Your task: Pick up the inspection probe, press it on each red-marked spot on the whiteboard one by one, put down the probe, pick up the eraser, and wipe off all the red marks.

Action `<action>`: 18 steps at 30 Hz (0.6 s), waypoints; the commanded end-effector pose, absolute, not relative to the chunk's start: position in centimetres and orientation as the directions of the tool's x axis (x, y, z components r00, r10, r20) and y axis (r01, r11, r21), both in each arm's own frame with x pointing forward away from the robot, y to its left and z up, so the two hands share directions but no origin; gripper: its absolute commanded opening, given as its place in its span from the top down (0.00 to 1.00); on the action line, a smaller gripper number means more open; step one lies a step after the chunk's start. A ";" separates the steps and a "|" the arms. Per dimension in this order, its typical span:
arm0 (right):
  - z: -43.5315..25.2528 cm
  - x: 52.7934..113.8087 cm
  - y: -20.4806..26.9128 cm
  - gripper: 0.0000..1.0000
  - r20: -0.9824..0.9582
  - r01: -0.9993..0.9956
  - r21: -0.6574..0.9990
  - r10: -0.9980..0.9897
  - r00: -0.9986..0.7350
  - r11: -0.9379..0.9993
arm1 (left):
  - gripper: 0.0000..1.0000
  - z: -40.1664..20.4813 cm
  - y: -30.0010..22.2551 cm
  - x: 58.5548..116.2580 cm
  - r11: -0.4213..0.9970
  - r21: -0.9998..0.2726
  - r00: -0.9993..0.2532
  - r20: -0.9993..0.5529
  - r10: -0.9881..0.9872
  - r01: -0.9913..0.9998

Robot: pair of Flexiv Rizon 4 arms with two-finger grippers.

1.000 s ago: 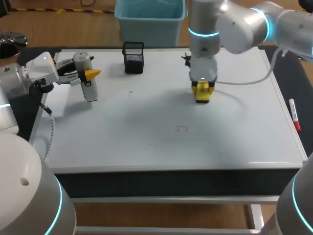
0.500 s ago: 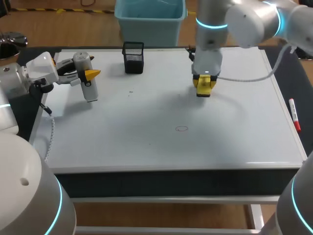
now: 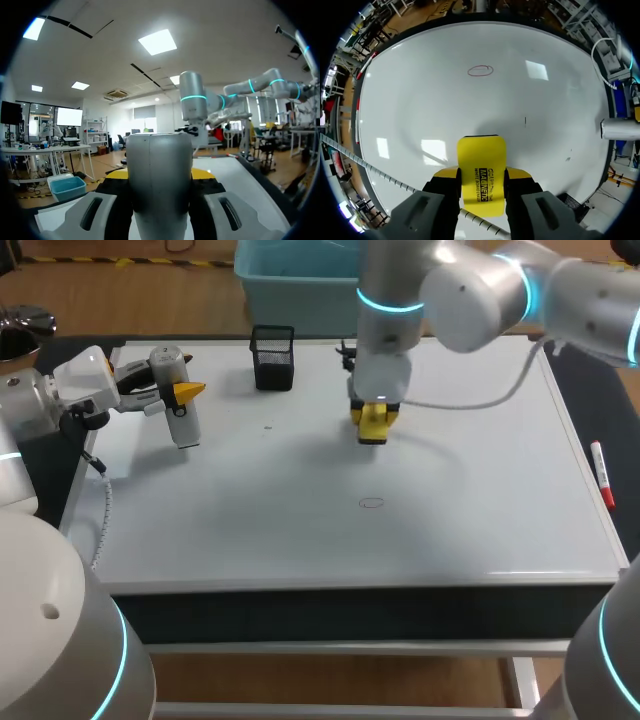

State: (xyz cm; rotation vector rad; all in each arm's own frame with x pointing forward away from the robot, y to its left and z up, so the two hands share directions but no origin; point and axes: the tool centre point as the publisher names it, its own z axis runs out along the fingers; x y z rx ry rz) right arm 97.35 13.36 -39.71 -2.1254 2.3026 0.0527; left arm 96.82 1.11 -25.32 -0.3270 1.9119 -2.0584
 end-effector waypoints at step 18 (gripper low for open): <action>-42.8 97.9 14.4 1.00 0.014 -0.997 0.077 -0.999 -0.029 0.030 | 1.00 -25.3 1.1 96.9 -0.061 -0.995 -0.925 -0.046 -0.377 0.075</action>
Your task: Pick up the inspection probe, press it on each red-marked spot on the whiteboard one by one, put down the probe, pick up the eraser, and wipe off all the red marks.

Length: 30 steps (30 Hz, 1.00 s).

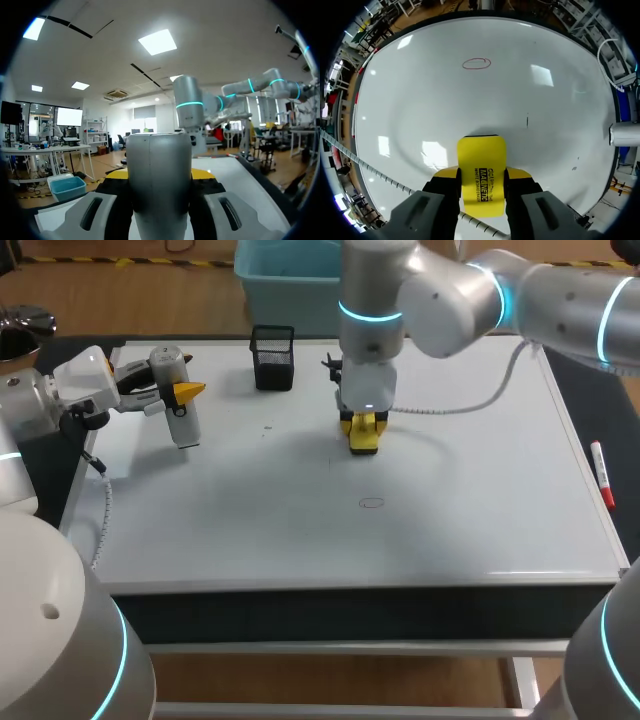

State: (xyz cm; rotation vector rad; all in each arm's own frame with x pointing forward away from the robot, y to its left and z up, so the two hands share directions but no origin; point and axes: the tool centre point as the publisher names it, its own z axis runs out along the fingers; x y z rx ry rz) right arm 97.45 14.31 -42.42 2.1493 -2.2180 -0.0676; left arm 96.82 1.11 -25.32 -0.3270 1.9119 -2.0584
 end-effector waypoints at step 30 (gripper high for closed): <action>-42.2 98.7 4.4 1.00 0.052 -0.973 0.071 -0.975 -0.215 0.219 | 1.00 -25.3 1.1 96.9 -0.061 -0.995 -0.925 -0.046 -0.377 0.075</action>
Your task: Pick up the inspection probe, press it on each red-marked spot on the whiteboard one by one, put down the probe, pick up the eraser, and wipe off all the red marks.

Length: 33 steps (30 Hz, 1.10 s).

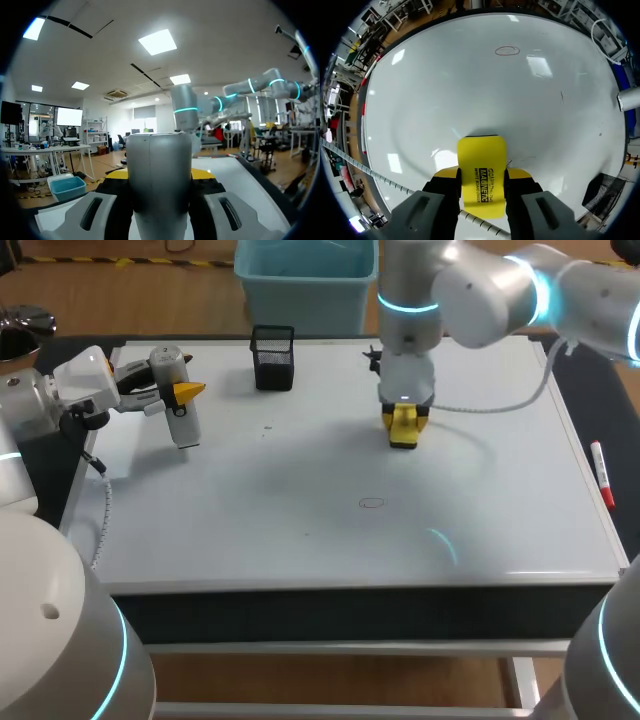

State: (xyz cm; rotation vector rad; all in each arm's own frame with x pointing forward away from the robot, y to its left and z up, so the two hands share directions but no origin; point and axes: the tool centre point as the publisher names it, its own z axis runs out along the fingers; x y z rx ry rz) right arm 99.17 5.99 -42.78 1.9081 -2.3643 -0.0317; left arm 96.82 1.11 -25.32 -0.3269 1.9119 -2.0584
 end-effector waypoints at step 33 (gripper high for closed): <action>-39.4 99.1 -11.1 1.00 0.045 -0.888 0.067 -0.891 -0.452 0.454 | 1.00 -25.3 1.1 96.9 -0.061 -0.995 -0.925 -0.046 -0.377 0.075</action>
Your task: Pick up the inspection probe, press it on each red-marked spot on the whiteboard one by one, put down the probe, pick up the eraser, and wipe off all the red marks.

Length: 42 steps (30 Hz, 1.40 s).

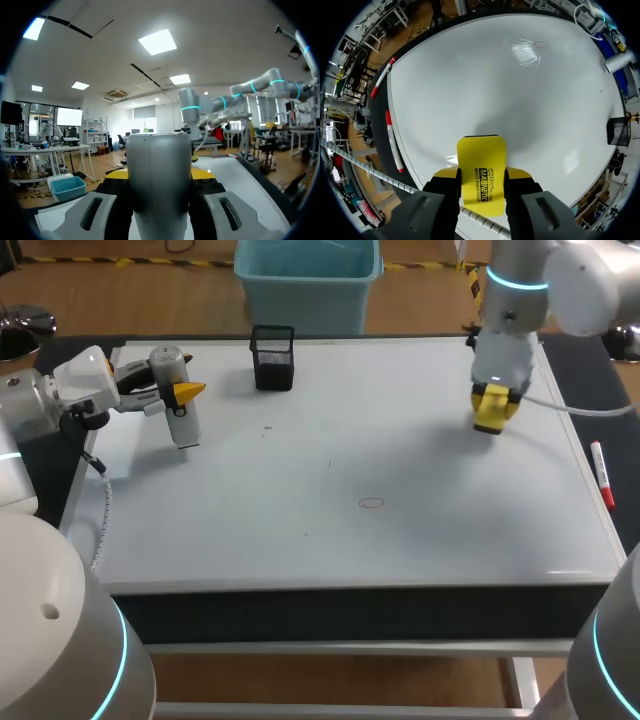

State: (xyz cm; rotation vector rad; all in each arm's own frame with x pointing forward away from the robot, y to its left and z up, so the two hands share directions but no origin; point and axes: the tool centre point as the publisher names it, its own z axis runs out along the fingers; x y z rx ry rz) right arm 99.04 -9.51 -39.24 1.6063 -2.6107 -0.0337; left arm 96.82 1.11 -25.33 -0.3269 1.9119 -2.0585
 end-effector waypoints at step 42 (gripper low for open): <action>-39.2 98.8 -13.5 1.00 0.030 -0.874 0.061 -0.876 -0.481 0.482 | 1.00 -24.3 -5.0 92.8 -0.073 -0.985 -0.953 -0.133 -0.271 0.158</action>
